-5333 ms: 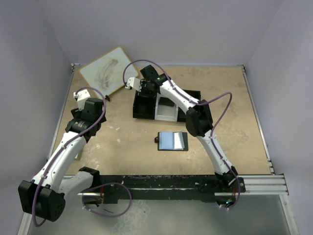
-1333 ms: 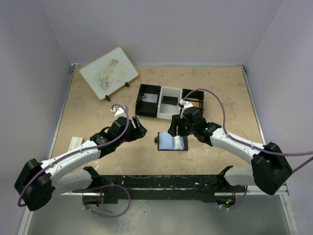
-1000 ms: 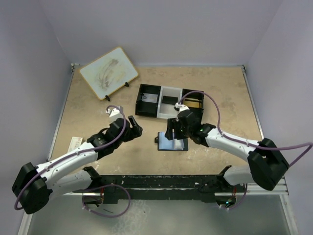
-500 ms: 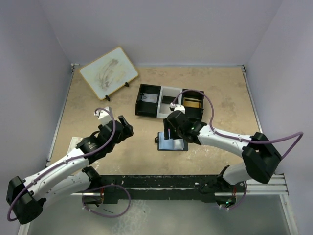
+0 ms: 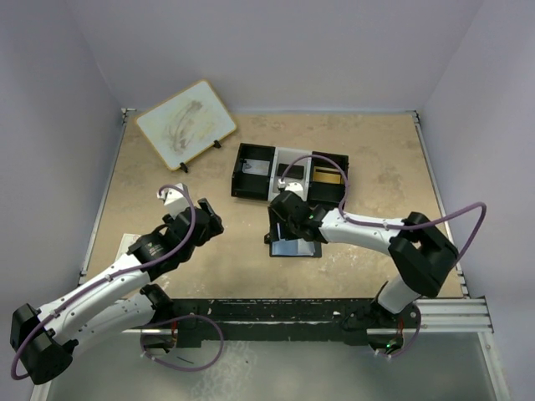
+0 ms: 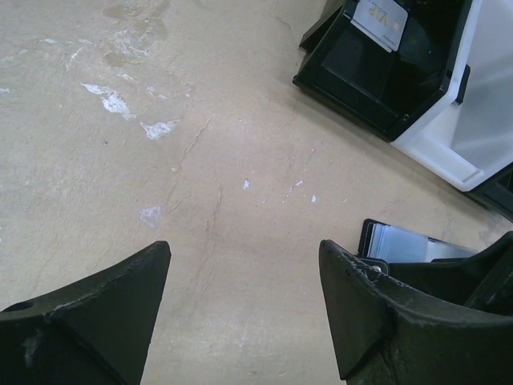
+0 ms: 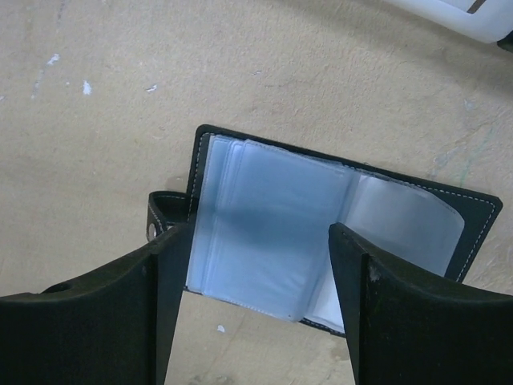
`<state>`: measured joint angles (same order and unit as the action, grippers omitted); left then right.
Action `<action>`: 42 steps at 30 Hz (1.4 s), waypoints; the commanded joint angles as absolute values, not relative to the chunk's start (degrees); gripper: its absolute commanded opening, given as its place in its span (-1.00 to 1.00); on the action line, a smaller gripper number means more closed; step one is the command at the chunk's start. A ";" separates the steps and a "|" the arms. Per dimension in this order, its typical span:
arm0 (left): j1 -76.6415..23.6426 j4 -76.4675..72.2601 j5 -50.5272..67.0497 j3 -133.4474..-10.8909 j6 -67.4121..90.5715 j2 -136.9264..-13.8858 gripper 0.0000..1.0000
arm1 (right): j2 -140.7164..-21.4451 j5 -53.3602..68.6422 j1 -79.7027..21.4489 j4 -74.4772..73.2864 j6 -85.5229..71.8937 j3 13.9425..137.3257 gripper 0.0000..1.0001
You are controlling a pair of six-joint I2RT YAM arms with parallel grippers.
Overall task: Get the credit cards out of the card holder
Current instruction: Adjust the card holder at the center of the board.
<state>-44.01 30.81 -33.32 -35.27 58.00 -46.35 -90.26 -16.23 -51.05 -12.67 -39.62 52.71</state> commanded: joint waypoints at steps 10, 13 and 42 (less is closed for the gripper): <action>-44.21 31.10 -34.55 -37.63 58.84 -45.79 0.46 | -101.86 -17.05 -52.41 -13.06 -39.90 54.94 0.65; -44.20 31.28 -34.41 -37.64 59.04 -45.68 0.46 | -102.56 -16.16 -52.52 -12.09 -40.22 55.00 0.81; -44.21 31.14 -33.44 -37.96 59.24 -45.92 0.44 | -94.90 -10.56 -52.35 -9.64 -41.45 52.86 0.11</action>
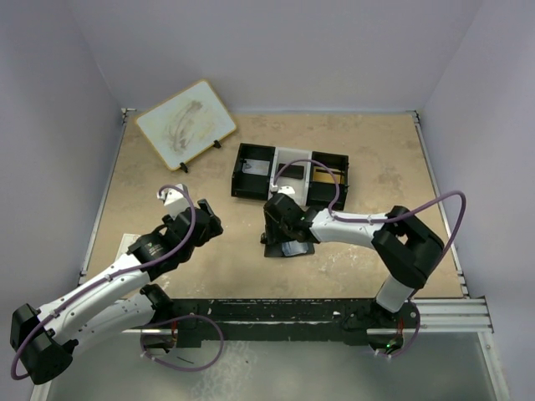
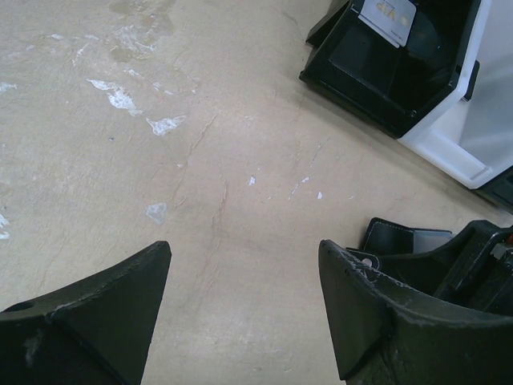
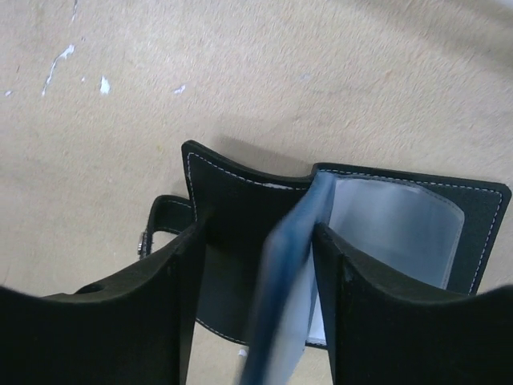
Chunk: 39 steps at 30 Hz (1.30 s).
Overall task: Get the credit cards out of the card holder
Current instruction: Adjust the card holder at the center of the board.
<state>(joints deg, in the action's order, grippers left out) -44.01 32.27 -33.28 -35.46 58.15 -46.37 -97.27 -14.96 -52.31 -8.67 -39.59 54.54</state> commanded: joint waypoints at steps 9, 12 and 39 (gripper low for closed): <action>-44.21 31.20 -32.81 -37.97 59.40 -45.99 0.43 | -91.20 -7.99 -51.85 -9.47 -42.12 51.57 0.26; -44.21 31.13 -32.70 -37.96 59.41 -45.94 0.43 | -89.15 -7.98 -51.39 -9.23 -42.14 50.71 0.12; -44.16 30.09 -31.38 -37.81 59.43 -47.59 0.42 | -86.64 5.06 -45.29 4.34 -45.35 41.91 -0.68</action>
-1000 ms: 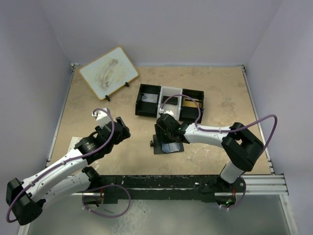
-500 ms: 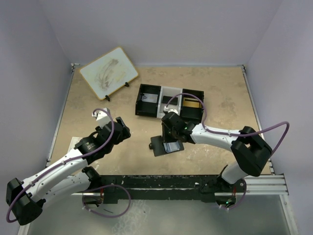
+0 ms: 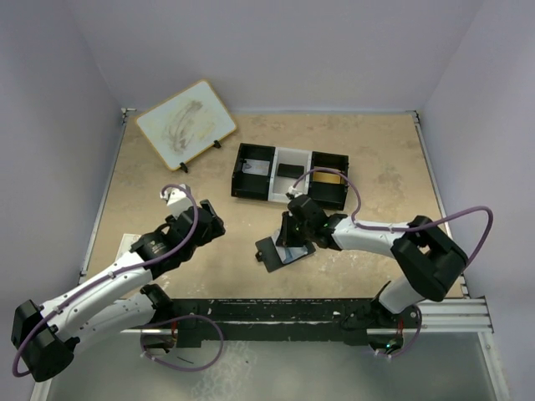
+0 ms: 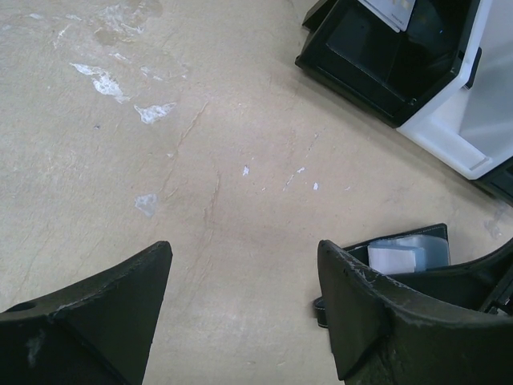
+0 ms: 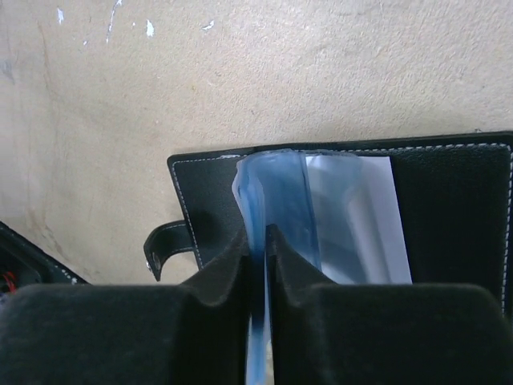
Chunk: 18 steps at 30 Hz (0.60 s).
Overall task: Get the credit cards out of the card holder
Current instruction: Adjust the card holder at the center of the board, then reset both arms
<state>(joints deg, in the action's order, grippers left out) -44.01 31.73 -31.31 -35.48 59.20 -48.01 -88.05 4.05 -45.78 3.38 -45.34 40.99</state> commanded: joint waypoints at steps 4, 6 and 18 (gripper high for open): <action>-44.21 32.52 -33.19 -39.57 58.70 -47.48 0.43 | -79.60 1.01 -44.79 -0.69 -43.45 44.58 -0.03; -44.17 34.30 -34.80 -41.12 58.22 -47.39 0.45 | -74.91 -3.06 -44.02 -4.11 -42.10 45.97 0.19; -44.14 49.49 -53.64 -55.49 57.13 -48.76 0.52 | -51.08 -15.80 -20.04 -8.02 -24.34 49.26 1.00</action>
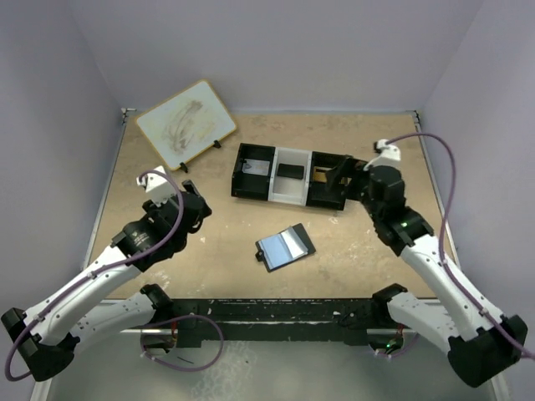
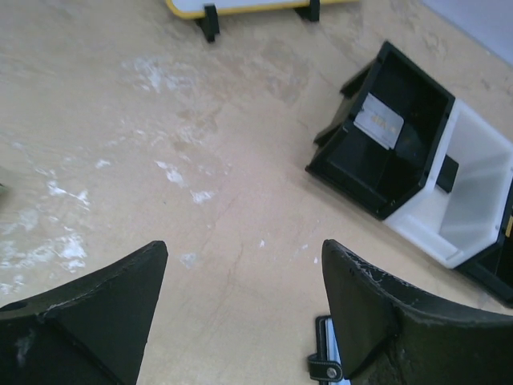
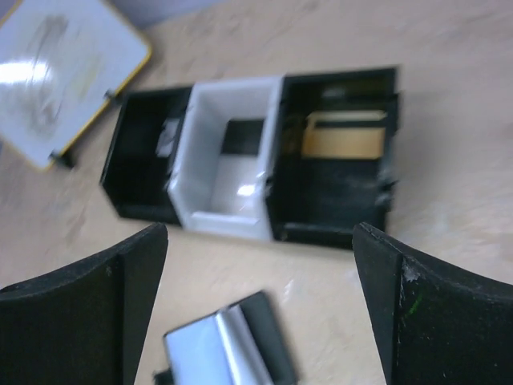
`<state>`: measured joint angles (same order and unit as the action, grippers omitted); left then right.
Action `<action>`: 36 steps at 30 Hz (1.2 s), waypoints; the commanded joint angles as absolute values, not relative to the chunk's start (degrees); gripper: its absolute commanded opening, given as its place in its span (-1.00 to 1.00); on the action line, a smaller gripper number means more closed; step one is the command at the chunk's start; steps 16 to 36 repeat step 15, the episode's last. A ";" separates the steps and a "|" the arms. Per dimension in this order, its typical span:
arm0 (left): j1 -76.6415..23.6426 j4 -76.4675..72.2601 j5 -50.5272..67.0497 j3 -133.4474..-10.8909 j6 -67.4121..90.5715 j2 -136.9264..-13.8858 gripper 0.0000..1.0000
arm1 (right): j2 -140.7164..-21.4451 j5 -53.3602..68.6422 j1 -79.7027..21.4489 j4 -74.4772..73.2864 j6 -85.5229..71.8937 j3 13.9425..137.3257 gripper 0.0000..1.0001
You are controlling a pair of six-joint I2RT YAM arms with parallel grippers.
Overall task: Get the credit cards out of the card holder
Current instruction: Reset both arms
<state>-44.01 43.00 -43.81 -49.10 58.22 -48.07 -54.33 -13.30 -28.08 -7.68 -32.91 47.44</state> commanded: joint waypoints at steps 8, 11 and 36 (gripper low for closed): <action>-44.21 58.86 -62.92 -65.30 56.90 -48.95 0.52 | -42.32 -12.66 -12.13 -7.89 -15.88 54.16 0.99; -44.20 58.41 -64.52 -66.20 54.73 -47.34 0.52 | -36.87 -12.97 -12.13 -6.17 -14.49 53.37 0.99; -44.21 55.03 -64.02 -65.69 49.42 -45.74 0.52 | -31.19 -12.98 -12.13 -5.36 -16.14 50.31 1.00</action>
